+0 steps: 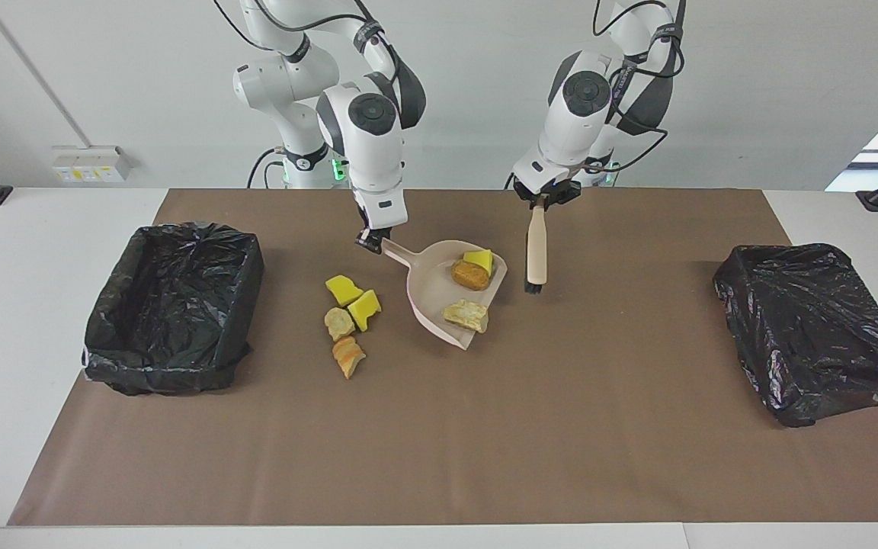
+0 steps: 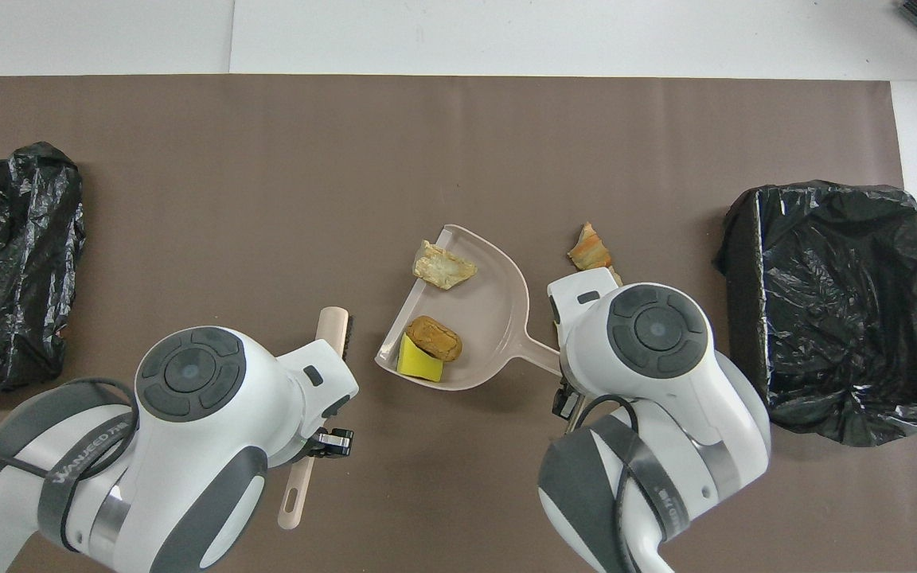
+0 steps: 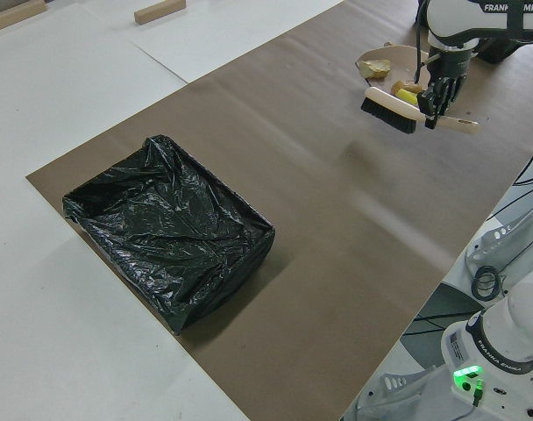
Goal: Sweep and dump trash in bin
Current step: 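Carry the dustpan to the bin with the right gripper while the left gripper lowers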
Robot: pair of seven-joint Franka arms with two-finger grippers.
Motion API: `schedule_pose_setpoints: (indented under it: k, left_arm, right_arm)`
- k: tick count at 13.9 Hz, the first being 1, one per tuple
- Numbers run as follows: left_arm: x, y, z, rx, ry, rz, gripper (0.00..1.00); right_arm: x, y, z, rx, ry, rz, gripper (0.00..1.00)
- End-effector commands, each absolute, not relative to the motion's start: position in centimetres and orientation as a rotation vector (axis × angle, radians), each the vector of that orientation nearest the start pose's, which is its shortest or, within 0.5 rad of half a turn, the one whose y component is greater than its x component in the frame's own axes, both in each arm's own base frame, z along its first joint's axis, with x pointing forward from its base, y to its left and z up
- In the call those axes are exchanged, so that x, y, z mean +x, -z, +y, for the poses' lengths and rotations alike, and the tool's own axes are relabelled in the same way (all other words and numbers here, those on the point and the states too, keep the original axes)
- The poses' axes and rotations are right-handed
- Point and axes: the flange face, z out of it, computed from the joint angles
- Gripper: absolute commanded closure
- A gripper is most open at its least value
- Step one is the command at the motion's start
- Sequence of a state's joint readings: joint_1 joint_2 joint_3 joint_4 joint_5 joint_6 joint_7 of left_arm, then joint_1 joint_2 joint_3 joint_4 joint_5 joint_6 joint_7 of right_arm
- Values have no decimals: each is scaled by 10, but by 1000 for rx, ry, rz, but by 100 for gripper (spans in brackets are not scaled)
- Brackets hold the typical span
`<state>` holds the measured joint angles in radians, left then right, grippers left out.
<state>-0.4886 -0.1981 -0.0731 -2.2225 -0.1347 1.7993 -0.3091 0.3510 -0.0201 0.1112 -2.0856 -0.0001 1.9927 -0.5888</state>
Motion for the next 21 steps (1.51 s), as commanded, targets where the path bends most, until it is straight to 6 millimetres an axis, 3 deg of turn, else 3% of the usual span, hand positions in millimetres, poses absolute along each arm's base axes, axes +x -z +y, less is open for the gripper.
schedule_pose_setpoints:
  k: [1,5,9,13,15,17,21]
  left_arm:
    - [372,-447,-259,-3095,-352,284,100]
    - [349,-443,-288,-3086,-311,217,100]
    - [308,-423,-337,-3088,-248,204,100]
    - [249,-408,-390,-3093,-197,117,100]
    - [234,-399,-399,-3086,-200,167,100]
    - [219,-380,-415,-3090,-199,172,100]
    - [207,-359,-418,-3101,-183,152,99]
  right_arm:
    - [497,-476,194,-2673,31,-1505,100]
    - [527,-537,53,-2623,32,-1446,100]
    - [514,-536,-92,-2630,-47,-1391,100]
    - [503,-556,-201,-2738,-138,-1501,100]
    - [494,-556,-228,-2735,-222,-1588,100]
    - [486,-567,-269,-2814,-250,-1692,100]
    - [486,-573,-286,-2860,-417,-1849,100]
